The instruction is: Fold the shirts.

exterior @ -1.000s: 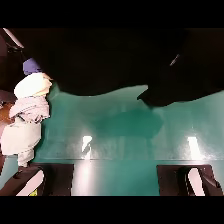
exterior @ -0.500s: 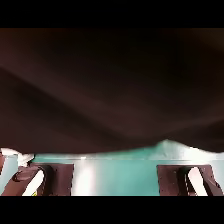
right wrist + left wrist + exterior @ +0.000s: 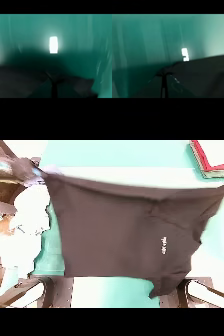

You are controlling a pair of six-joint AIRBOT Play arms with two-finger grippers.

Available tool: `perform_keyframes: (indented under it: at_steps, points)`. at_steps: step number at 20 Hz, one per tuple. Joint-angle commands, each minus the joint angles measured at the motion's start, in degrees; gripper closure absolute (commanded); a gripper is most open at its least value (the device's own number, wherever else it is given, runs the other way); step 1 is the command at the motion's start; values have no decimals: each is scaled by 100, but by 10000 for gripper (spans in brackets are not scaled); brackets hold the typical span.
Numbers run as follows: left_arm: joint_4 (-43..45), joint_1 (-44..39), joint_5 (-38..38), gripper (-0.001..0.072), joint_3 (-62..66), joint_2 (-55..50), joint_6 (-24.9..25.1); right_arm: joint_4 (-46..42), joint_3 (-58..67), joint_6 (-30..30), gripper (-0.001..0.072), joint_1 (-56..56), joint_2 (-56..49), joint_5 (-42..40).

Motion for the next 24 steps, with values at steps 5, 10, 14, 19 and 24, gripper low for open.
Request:
perform_keyframes:
  at_steps: [5,10,14,19,24]
  points:
    - [-44,-350,2387,681,-608,-2004,599,-369,-754,28,695,979,-1976,-1759]
    - [-597,-350,3694,681,-540,-2157,1342,-372,-754,11,695,861,-2216,-3600]
    - [-1130,-350,4232,681,-498,-2162,1956,-369,-605,-238,696,861,-2046,-4553]
    - [-1038,-350,3764,682,-468,-2192,2162,-581,-164,-643,696,988,-2168,-3880]
    - [-94,-350,2494,682,-739,-2264,2332,-1119,-1268,-623,696,1058,-1928,-3233]
